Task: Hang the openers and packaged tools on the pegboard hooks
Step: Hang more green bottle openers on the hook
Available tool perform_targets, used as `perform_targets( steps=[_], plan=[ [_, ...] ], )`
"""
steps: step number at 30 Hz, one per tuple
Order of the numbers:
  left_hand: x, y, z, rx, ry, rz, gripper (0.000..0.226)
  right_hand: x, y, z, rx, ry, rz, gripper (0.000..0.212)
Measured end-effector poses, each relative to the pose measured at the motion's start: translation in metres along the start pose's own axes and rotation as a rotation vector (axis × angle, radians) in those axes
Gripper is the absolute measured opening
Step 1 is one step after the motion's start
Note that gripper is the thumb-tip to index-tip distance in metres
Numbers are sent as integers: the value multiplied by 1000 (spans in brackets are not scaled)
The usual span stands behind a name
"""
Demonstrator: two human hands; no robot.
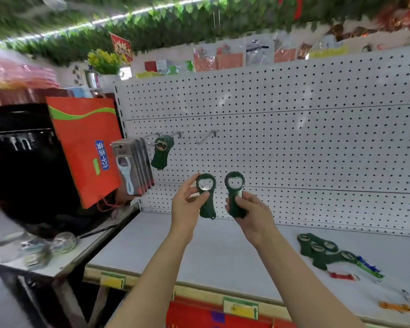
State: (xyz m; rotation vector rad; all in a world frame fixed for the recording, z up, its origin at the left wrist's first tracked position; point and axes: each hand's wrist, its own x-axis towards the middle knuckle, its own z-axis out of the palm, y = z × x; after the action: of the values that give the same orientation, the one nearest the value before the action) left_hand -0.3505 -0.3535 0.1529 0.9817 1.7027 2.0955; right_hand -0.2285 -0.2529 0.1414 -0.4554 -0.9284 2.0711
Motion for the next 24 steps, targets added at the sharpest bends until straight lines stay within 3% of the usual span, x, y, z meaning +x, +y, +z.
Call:
perform_targets(
  steps=[11, 17, 24],
  plan=[
    [32, 31, -66, -18, 58, 172, 55, -4, 21, 80, -7, -168, -71, 16],
    [82, 50, -104, -28, 73, 235, 56, 14, 39, 122, 9, -158, -127, 17],
    [137, 42, -136, 58, -26, 237, 57, 31, 71, 159, 26, -122, -172, 14]
  ],
)
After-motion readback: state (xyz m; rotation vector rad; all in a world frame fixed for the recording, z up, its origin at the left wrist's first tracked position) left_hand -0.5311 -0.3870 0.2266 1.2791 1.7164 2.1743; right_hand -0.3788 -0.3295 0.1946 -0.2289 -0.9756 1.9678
